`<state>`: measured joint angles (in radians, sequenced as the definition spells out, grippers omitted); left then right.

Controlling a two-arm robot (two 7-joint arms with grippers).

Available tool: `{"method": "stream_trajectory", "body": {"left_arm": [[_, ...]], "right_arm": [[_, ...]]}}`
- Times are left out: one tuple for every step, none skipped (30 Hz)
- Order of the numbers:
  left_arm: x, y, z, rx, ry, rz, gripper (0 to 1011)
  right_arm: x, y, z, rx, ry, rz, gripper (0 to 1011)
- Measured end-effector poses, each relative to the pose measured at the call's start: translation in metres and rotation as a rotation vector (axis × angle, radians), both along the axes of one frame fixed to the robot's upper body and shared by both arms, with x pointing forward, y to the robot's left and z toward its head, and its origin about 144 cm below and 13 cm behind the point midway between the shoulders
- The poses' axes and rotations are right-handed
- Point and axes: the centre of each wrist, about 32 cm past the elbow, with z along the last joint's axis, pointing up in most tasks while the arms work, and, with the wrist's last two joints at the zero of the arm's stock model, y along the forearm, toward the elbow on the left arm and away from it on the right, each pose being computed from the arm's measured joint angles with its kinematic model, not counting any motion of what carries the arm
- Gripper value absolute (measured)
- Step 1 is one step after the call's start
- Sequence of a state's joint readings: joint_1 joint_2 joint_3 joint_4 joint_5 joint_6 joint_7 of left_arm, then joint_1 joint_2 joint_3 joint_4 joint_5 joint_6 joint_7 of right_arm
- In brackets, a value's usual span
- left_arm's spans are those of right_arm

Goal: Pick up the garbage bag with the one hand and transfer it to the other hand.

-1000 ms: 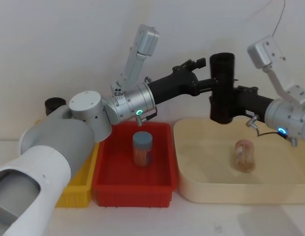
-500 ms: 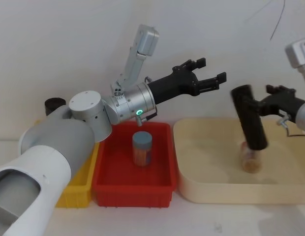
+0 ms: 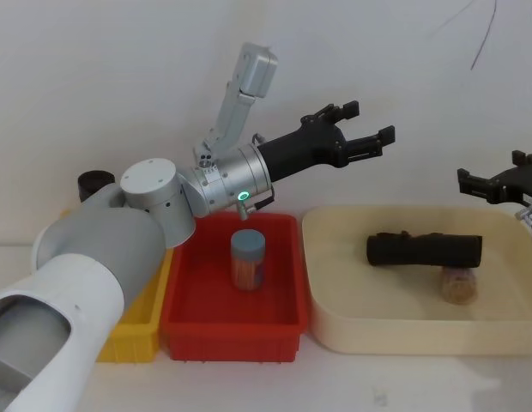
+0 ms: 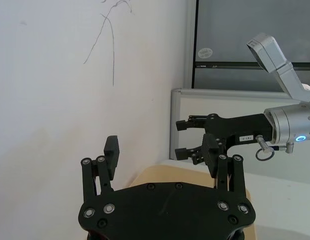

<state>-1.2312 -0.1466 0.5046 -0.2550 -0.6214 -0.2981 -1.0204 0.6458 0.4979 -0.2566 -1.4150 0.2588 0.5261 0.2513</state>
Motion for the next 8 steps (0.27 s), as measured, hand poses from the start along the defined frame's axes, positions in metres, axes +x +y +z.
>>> {"method": "stream_trajectory", "body": {"left_arm": [[0.0, 0.0, 0.0, 0.0, 0.0, 0.0, 1001], [0.0, 0.0, 0.0, 0.0, 0.0, 0.0, 1001], [0.0, 0.0, 0.0, 0.0, 0.0, 0.0, 1001], [0.0, 0.0, 0.0, 0.0, 0.0, 0.0, 1001], [0.0, 0.0, 0.0, 0.0, 0.0, 0.0, 1001], [0.0, 0.0, 0.0, 0.0, 0.0, 0.0, 1001], [0.0, 0.0, 0.0, 0.0, 0.0, 0.0, 1001], [0.0, 0.0, 0.0, 0.0, 0.0, 0.0, 1001]], "right_arm": [[-0.0002, -0.0006, -0.0001, 0.0, 0.0, -0.003, 1001], [-0.0003, -0.0011, 0.0, 0.001, 0.0, -0.006, 1001], [-0.0005, -0.0018, 0.0, 0.001, 0.0, -0.008, 1001], [-0.0008, -0.0027, 0.0, 0.002, -0.001, -0.012, 1001], [-0.0009, -0.0031, -0.0001, 0.002, -0.001, -0.014, 1001], [-0.001, -0.0035, -0.0001, 0.002, -0.001, -0.016, 1001], [-0.0013, -0.0043, -0.0001, 0.003, -0.001, -0.02, 1001], [-0.0014, -0.0047, -0.0002, 0.003, -0.001, -0.022, 1001]]}}
